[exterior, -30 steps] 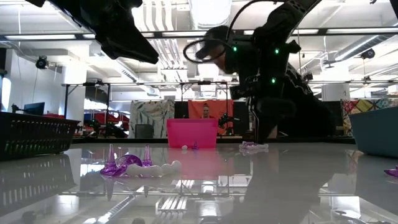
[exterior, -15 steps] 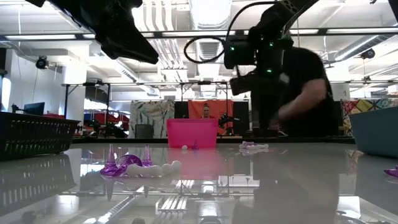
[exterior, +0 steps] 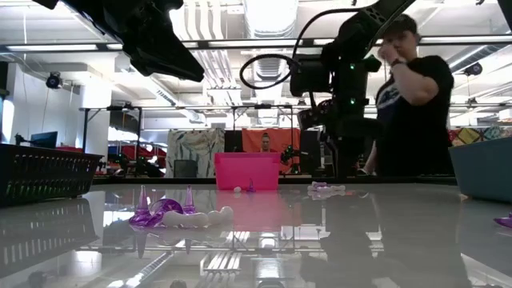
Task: Sort Halloween decoration
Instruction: Put the bone toy into the red bin
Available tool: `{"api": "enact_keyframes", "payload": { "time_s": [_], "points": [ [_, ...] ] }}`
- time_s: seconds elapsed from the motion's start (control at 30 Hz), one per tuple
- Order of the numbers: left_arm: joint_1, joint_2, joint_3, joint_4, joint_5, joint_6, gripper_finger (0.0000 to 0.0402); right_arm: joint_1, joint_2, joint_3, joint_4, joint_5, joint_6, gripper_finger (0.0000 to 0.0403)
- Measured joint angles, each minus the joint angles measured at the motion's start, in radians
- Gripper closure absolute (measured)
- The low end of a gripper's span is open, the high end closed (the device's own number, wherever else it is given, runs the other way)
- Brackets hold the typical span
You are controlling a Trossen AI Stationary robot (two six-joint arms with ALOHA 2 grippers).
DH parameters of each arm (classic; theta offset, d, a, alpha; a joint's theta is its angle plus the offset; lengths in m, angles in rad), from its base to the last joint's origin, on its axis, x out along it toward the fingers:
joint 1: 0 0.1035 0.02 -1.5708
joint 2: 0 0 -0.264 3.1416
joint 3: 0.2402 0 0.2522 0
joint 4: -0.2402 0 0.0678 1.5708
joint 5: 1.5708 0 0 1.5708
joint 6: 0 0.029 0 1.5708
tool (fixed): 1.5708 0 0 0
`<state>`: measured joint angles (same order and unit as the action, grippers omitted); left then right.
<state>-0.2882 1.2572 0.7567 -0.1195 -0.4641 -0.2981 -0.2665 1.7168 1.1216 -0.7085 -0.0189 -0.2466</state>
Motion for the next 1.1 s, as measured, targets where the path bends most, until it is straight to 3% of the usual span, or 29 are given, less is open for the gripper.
{"api": "enact_keyframes", "payload": {
  "time_s": [0.23,0.57,1.1],
  "points": [
    [0.000,0.000,0.000,0.008,0.000,0.001,0.0312,0.000,0.000,-0.053,0.067,0.026,0.004,0.0331],
    [0.000,0.000,0.000,0.026,-0.001,0.001,0.0313,0.000,0.000,-0.054,0.072,0.029,0.001,0.0390],
    [-0.065,-0.014,0.000,0.030,-0.034,-0.060,0.0313,-0.011,-0.087,0.031,0.061,0.026,0.014,0.0394]
  ]
}}
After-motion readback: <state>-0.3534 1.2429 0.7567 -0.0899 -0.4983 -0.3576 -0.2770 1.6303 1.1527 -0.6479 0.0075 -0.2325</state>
